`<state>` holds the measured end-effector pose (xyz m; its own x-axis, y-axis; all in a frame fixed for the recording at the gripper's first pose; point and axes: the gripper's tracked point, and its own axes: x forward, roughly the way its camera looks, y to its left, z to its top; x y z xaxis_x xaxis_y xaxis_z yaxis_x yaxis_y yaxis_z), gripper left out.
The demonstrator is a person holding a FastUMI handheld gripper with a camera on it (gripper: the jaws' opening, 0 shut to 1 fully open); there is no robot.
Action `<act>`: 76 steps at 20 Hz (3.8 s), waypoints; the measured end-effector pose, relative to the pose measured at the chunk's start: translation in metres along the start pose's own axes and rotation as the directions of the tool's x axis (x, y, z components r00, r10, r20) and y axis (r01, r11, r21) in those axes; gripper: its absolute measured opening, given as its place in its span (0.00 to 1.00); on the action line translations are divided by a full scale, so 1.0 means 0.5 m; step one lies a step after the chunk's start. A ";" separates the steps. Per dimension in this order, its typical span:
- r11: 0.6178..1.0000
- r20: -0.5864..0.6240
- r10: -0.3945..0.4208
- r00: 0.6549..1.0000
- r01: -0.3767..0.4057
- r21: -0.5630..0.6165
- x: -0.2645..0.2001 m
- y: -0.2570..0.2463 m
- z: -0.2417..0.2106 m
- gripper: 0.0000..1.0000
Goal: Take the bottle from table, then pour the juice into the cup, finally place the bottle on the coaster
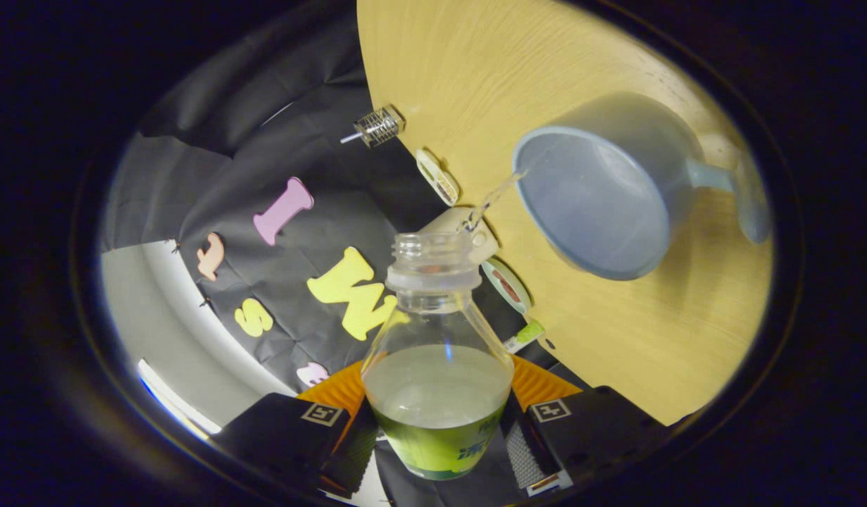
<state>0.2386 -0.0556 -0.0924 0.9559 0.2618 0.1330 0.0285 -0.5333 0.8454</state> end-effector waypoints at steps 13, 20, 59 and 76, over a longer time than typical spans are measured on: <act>0.999 -0.010 -0.007 1.000 0.007 0.031 0.014 -0.028 -0.017 0.81; 0.998 -0.025 0.001 1.000 0.001 0.067 0.013 -0.026 -0.021 0.81; -0.175 0.325 -0.102 0.940 0.305 -0.936 0.124 0.030 -0.158 0.82; -0.654 0.509 -0.064 0.858 0.349 -0.671 0.251 -0.122 0.072 0.84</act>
<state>0.3675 -0.0192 -0.1458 0.9675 -0.1503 -0.2035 0.1187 0.9801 -0.1594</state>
